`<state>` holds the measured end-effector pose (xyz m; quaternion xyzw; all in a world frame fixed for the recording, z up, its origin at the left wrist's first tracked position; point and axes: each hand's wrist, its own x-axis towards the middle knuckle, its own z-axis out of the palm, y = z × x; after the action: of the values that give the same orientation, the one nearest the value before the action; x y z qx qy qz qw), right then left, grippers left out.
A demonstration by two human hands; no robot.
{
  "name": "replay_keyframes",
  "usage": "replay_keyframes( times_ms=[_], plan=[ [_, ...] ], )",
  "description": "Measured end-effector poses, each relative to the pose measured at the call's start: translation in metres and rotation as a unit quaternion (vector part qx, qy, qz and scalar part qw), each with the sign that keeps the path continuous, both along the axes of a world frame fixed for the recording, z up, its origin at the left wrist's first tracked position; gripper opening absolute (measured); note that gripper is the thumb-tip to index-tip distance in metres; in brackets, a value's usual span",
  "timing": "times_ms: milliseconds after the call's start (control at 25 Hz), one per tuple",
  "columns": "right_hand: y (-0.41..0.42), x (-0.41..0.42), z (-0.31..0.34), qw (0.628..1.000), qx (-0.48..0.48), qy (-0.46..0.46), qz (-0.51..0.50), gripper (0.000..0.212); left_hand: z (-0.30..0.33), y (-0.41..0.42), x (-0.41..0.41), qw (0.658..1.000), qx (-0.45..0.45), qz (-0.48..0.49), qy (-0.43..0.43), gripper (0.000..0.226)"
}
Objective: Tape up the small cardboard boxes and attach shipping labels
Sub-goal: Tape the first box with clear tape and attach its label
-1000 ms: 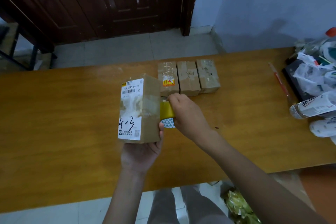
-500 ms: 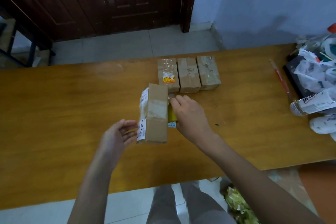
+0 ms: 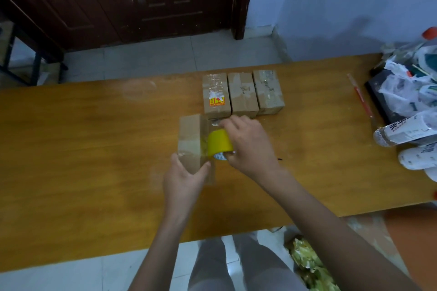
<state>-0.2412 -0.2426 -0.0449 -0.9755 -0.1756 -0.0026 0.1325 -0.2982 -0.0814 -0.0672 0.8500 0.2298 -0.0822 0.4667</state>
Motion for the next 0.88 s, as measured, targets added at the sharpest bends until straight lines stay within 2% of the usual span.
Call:
replay_keyframes(
  times_ms=[120, 200, 320, 400, 520, 720, 880],
  plan=[
    [-0.027, 0.000, -0.005, 0.982, 0.164, 0.027, -0.085, 0.053, -0.005, 0.016, 0.005, 0.995, -0.097, 0.034, -0.017, 0.050],
    [-0.026, -0.005, -0.008, 0.970, 0.212, 0.050, -0.108, 0.045, -0.006, 0.014, 0.010, 0.994, -0.106, 0.017, -0.017, 0.048],
    [-0.015, -0.006, -0.005, 0.960, 0.253, 0.027, -0.116, 0.038, -0.007, 0.009, 0.013, 0.988, -0.150, 0.037, -0.013, 0.051],
    [-0.023, 0.001, 0.006, 0.971, 0.206, -0.033, -0.113, 0.040, -0.007, 0.021, 0.016, 0.981, -0.178, 0.074, -0.013, 0.051],
    [-0.043, 0.013, 0.020, 0.986, 0.023, -0.139, -0.094, 0.046, -0.002, 0.047, 0.022, 0.975, -0.198, 0.102, -0.022, 0.059],
    [-0.036, 0.014, 0.017, 0.993, -0.016, -0.071, -0.088, 0.044, 0.002, 0.052, 0.024, 0.963, -0.239, 0.123, -0.014, 0.039],
    [-0.034, 0.016, 0.013, 0.995, -0.014, -0.048, -0.083, 0.043, 0.012, 0.052, 0.020, 0.935, -0.331, 0.125, 0.009, 0.045]
  ],
)
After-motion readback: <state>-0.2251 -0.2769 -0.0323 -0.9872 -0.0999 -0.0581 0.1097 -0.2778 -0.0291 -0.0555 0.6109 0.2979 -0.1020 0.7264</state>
